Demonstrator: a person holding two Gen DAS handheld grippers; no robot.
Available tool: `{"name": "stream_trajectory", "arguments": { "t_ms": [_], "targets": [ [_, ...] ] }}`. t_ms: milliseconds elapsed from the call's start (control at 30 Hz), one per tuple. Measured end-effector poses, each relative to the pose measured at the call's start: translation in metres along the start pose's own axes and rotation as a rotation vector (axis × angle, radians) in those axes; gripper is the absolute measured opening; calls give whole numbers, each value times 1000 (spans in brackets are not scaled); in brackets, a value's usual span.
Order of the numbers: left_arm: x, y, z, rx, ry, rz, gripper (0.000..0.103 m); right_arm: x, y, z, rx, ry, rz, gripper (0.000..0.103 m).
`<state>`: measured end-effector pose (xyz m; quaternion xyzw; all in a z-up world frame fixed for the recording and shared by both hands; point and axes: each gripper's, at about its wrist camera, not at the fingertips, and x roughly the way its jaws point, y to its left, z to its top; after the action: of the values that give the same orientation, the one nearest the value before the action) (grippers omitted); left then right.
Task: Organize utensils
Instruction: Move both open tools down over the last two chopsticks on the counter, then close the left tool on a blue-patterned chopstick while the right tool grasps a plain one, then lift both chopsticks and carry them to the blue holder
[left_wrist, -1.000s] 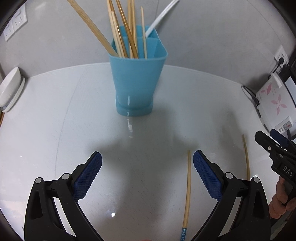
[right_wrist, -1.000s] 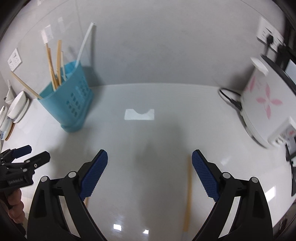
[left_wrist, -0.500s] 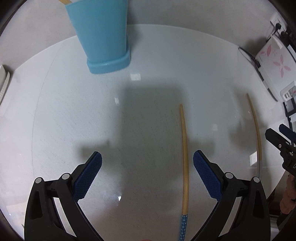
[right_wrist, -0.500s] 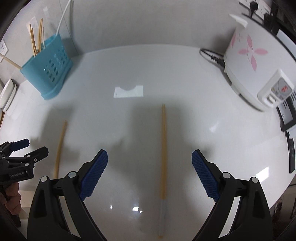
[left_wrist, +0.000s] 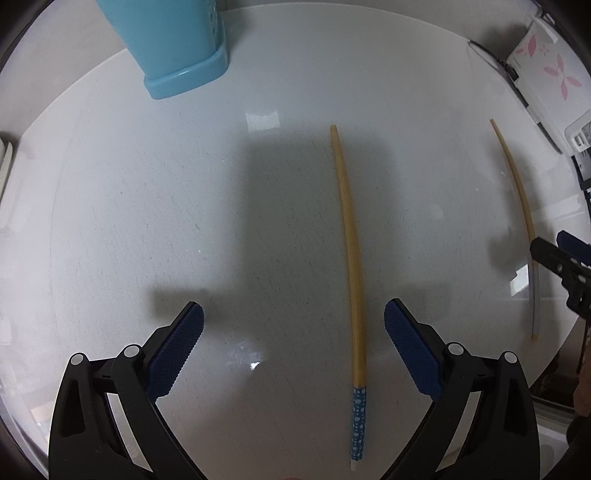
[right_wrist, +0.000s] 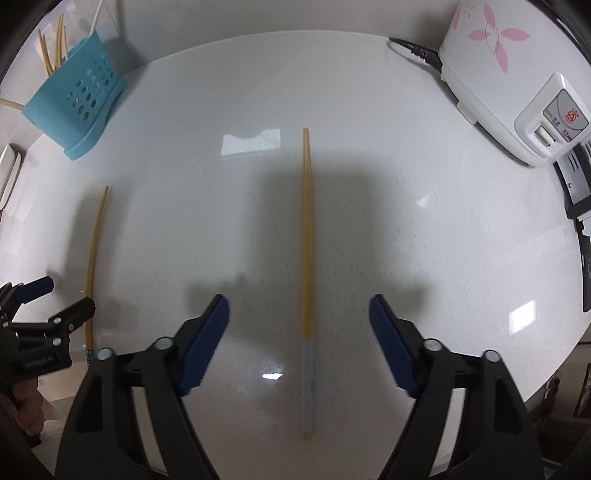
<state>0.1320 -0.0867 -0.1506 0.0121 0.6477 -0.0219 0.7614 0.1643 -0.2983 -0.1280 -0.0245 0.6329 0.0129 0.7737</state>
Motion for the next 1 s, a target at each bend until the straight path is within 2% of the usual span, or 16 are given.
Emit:
{"name": "stream_trajectory", "arguments": {
  "t_ms": [200, 333, 400, 467, 533, 567, 633, 667, 700, 867, 1000],
  "targets": [
    [2, -3, -3, -19, 21, 26, 87, 7, -4, -2, 21, 73, 13, 52],
    [0, -10, 0, -11, 27, 27, 75, 11, 0, -6, 20, 117, 2, 44],
    [-1, -12, -4, -11, 29, 28, 69, 13, 2, -7, 11, 135, -2, 36],
    [-3, -14, -3, -15, 33, 29, 60, 14, 2, -6, 12, 145, -6, 33],
    [-4, -15, -2, -18, 43, 30, 44, 15, 1, -4, 22, 156, -1, 29],
    [-5, -15, -1, -18, 48, 30, 38, 15, 0, -4, 26, 160, -1, 23],
    [-6, -16, 1, -21, 66, 31, 18, 16, 0, -1, 33, 173, -1, 16],
    [-5, -17, 2, -21, 72, 30, 11, 16, -1, 0, 40, 183, 1, 8],
    [-5, -17, 3, -26, 78, 25, 7, 17, -1, 1, 46, 191, 5, 7],
    [-3, -19, 8, -19, 74, 15, 7, 17, -3, 3, 68, 201, 28, 6],
    [-3, -21, -5, -23, 60, 16, 7, 14, 0, 4, 64, 187, 31, 6]
  ]
}}
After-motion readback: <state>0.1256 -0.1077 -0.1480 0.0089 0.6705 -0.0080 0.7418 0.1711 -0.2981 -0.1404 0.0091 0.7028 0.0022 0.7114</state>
